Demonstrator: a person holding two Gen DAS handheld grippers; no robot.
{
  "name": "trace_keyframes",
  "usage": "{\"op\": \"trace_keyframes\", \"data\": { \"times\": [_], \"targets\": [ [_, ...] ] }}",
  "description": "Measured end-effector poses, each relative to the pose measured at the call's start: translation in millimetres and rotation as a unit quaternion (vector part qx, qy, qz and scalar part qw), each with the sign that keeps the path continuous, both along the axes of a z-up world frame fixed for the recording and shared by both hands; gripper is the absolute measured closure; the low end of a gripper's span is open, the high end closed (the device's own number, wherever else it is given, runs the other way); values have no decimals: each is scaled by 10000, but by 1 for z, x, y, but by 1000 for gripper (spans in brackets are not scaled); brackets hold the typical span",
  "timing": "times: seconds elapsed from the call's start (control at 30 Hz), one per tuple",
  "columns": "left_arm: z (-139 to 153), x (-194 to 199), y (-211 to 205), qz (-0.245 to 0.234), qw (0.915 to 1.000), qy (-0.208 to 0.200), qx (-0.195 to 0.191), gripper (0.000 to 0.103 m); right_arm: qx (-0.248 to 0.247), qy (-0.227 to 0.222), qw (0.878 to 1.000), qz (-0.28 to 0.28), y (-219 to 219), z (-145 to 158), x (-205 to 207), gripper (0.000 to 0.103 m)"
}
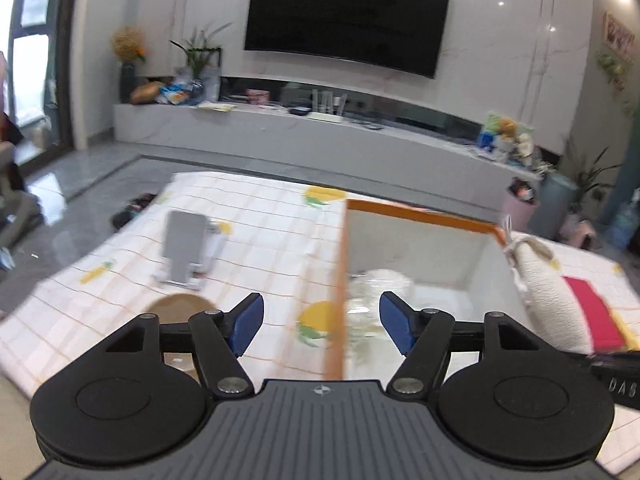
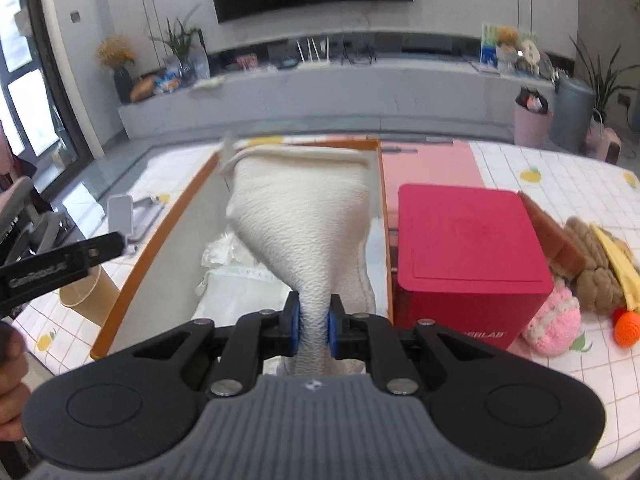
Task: Organize soft objects
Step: 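Lower the terry mitt into the orange box and open the right gripper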
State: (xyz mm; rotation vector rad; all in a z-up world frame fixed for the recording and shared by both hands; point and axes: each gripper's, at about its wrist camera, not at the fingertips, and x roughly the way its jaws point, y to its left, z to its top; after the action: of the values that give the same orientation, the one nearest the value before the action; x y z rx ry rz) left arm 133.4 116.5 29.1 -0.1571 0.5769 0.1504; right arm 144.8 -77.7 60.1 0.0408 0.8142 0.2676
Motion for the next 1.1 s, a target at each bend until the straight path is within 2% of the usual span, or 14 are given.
{"op": "trace_keyframes", "data": {
  "times": [0.1,0.17,0.27,0.33,0.47,0.5,0.57,0.6,0.63,0.73,0.8,0.9,1.0,1.1],
  "targets": [
    [1,-1,3,66,9999,10,145,27,-385,-102,9988,-297,10,-5,4,91],
    [3,-2,5,91,9999,35,110,28,-450,36,9983,-366,14,-11,9,87],
    [6,-3,9,-1,10000,7,26,28,-495,237,9980,-319,23,-20,12,66],
    [7,-5,11,-46,10000,-18,-11,28,-306,281,9988,-241,25,-21,9,48],
    [9,-7,13,-54,10000,-71,-2,28,62,441,9989,-110,21,-17,4,47],
    [9,-7,12,-59,10000,-72,23,28,174,436,9989,-80,19,-14,4,49],
    [10,-7,12,-67,9999,-89,40,28,434,470,9979,-17,14,-9,6,60],
    [11,-7,13,-60,9999,-102,18,28,457,506,9977,2,14,-7,8,74],
    [11,-7,14,-55,9999,-107,-15,28,398,514,9979,26,14,-6,11,87],
    [11,-7,17,-53,9999,-90,-105,28,-2,463,9984,314,26,-7,24,99],
    [10,-7,19,-23,9999,-72,-124,28,-148,631,9967,497,34,-11,39,100],
    [7,-4,21,28,9999,-17,-128,28,-111,1413,9813,1305,49,-30,70,99],
    [6,-3,22,-41,9997,51,-226,29,-264,1661,9784,1203,57,-43,94,99],
    [5,-3,22,-319,9990,122,-304,29,-161,1875,9719,1414,67,-53,108,99]
  ]
}}
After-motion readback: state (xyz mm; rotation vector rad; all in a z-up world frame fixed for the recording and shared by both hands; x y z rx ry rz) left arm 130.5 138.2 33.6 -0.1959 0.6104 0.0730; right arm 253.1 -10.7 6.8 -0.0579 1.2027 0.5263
